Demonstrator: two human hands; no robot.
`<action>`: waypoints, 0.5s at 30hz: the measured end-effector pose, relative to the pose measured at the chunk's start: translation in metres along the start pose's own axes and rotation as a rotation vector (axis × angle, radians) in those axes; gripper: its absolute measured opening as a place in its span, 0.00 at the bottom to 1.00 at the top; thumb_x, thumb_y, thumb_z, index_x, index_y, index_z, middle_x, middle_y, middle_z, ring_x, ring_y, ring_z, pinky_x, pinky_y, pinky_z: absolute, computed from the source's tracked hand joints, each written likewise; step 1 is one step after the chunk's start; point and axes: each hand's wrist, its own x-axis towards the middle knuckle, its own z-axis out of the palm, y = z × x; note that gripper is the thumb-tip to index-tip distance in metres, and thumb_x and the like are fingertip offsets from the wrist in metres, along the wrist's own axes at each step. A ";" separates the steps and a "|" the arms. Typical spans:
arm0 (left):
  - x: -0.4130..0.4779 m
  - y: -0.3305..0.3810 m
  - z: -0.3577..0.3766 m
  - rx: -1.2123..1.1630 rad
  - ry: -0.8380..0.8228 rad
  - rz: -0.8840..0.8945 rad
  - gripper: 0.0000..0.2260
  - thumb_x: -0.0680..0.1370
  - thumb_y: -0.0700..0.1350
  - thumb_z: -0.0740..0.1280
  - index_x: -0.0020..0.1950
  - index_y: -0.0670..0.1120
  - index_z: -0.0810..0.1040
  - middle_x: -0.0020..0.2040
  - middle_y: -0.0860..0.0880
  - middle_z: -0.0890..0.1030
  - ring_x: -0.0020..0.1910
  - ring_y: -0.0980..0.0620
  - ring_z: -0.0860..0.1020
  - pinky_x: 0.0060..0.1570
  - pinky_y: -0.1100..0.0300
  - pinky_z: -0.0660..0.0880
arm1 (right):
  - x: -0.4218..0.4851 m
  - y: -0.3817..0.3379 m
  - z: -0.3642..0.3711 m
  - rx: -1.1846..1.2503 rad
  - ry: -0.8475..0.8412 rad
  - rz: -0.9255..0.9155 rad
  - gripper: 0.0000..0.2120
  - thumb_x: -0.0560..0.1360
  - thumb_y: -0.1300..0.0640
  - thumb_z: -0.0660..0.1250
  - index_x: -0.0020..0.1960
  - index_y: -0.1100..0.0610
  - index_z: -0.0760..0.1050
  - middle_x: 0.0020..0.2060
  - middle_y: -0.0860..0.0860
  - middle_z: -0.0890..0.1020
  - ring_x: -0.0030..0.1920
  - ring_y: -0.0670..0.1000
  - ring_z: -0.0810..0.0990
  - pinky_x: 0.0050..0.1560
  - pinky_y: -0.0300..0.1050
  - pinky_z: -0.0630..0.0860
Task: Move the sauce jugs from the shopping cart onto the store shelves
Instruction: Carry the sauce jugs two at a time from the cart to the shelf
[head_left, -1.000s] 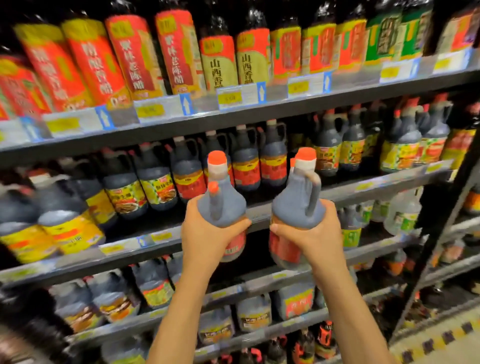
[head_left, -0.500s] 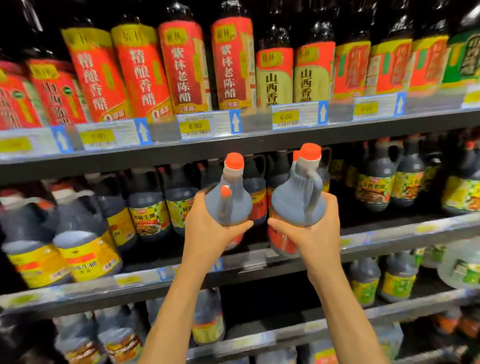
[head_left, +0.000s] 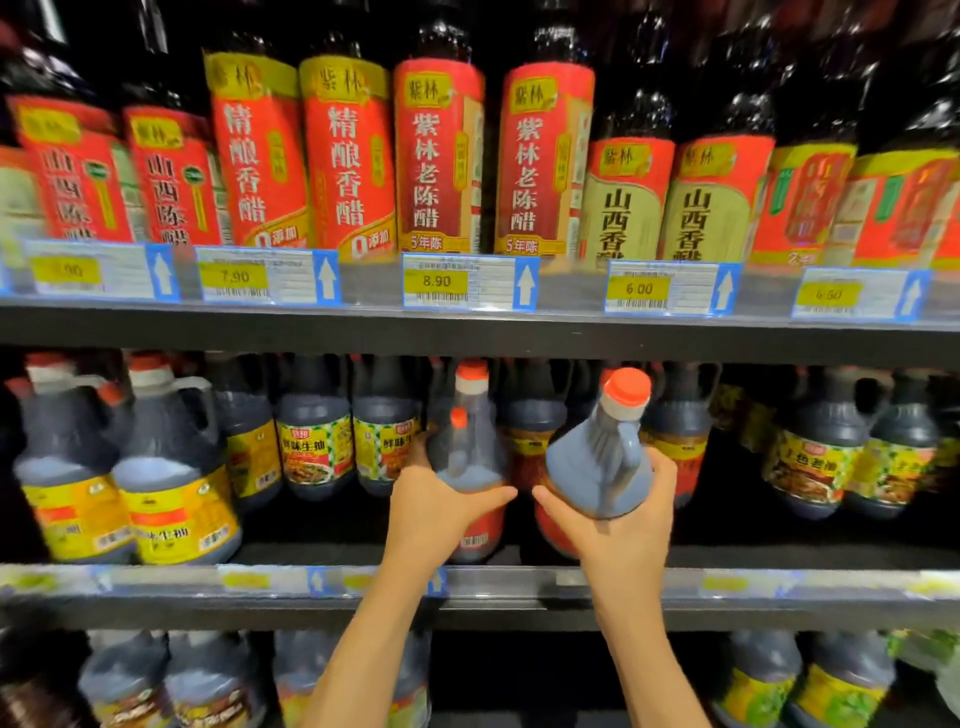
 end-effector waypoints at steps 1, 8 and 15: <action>0.002 -0.001 0.000 -0.016 0.004 -0.010 0.24 0.57 0.52 0.84 0.47 0.47 0.79 0.43 0.50 0.85 0.44 0.54 0.82 0.36 0.65 0.77 | 0.000 0.005 0.002 -0.021 -0.006 0.014 0.38 0.58 0.53 0.85 0.61 0.45 0.67 0.52 0.32 0.75 0.53 0.36 0.77 0.45 0.29 0.76; 0.009 -0.004 0.001 0.052 0.032 0.049 0.36 0.57 0.53 0.83 0.61 0.50 0.72 0.54 0.53 0.81 0.54 0.53 0.80 0.51 0.60 0.76 | 0.008 0.029 0.014 -0.079 -0.048 0.211 0.34 0.53 0.52 0.86 0.47 0.47 0.66 0.44 0.44 0.79 0.42 0.38 0.78 0.36 0.33 0.74; 0.009 -0.003 -0.001 0.066 0.017 0.090 0.47 0.53 0.56 0.83 0.67 0.50 0.65 0.59 0.53 0.77 0.59 0.52 0.77 0.55 0.56 0.77 | 0.036 0.032 0.010 -0.060 -0.243 0.340 0.49 0.51 0.47 0.86 0.66 0.58 0.70 0.51 0.50 0.85 0.52 0.47 0.84 0.54 0.48 0.80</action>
